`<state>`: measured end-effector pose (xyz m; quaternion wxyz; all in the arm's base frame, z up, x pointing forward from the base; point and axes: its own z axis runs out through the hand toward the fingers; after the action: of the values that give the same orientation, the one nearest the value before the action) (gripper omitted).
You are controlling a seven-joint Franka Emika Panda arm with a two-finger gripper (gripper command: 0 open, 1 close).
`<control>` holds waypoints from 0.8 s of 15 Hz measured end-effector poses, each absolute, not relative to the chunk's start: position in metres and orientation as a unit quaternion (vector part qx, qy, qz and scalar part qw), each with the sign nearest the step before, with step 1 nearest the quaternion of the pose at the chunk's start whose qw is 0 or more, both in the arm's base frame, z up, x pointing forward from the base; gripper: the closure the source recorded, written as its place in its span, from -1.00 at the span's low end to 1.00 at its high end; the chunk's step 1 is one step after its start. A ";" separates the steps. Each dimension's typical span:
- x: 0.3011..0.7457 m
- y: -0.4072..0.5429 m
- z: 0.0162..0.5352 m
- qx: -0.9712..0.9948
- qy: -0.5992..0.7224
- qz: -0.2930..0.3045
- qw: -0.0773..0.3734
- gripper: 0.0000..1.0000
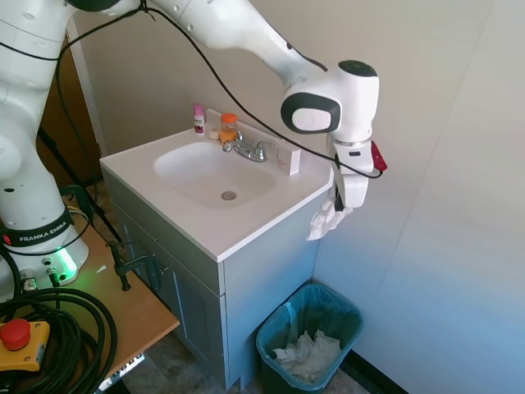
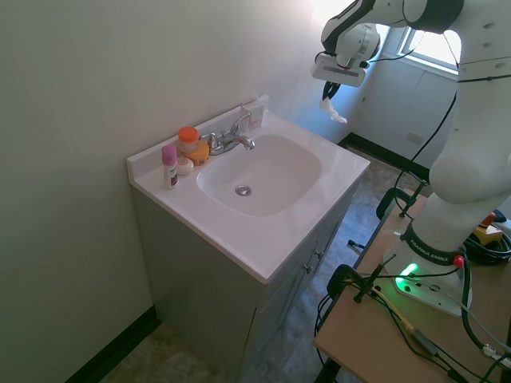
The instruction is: Throw the tissue in the trash bin
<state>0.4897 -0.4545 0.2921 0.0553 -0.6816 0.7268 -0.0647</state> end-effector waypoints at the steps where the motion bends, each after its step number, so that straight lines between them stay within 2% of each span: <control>1: 0.492 -0.456 0.289 -0.683 0.726 -0.061 0.058 -1.00; 9: 0.503 -0.440 0.291 -0.713 0.697 -0.043 0.069 -1.00; 12: 0.498 -0.427 0.323 -0.727 0.680 -0.060 0.080 -1.00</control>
<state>0.4984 -0.4266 0.3226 0.0796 -0.7269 0.6795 -0.0596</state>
